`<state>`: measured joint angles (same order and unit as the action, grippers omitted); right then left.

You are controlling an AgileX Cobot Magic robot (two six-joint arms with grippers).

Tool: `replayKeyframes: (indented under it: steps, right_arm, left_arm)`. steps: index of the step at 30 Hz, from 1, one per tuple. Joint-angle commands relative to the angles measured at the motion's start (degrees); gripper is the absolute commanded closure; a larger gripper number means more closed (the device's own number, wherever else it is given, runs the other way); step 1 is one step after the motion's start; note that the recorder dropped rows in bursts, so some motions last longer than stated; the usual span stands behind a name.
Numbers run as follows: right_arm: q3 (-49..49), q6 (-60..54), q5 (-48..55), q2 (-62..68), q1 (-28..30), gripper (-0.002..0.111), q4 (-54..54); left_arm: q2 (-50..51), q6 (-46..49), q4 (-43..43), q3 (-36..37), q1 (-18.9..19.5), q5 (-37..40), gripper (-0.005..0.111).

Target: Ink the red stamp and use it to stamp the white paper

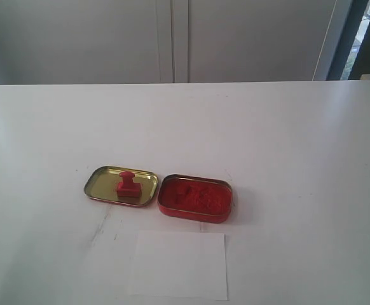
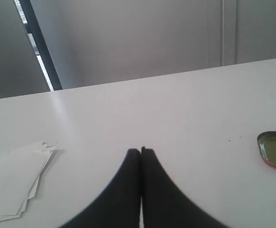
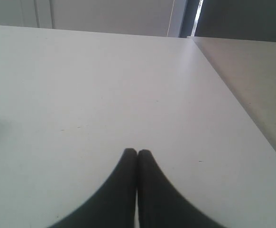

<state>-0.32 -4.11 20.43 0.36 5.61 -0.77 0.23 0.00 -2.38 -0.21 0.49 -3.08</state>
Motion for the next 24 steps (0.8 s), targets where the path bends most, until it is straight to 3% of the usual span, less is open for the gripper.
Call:
replayKeyframes:
  steps: [1,10,14,19,24]
  right_arm:
    - [0.3,0.0,-0.8,-0.4,0.2,0.108,0.5]
    - [0.3,0.0,-0.8,-0.4,0.2,0.108,0.5]
    - [0.3,0.0,-0.8,-0.4,0.2,0.108,0.5]
    - [0.3,0.0,-0.8,-0.4,0.2,0.108,0.5]
    - [0.3,0.0,-0.8,-0.4,0.2,0.108,0.5]
  left_arm:
    - [-0.2,0.0,0.1,0.2,0.0,-1.6,0.107]
    - [-0.2,-0.4,5.1,0.1,0.0,-0.8,0.107]
    - [-0.2,-0.4,5.1,-6.9,0.0,9.3,0.107]
    - [6.7,-0.4,5.1,-17.5,0.0,20.4,0.107]
    - [12.3,0.0,5.1,-22.4,0.0,24.4,0.107]
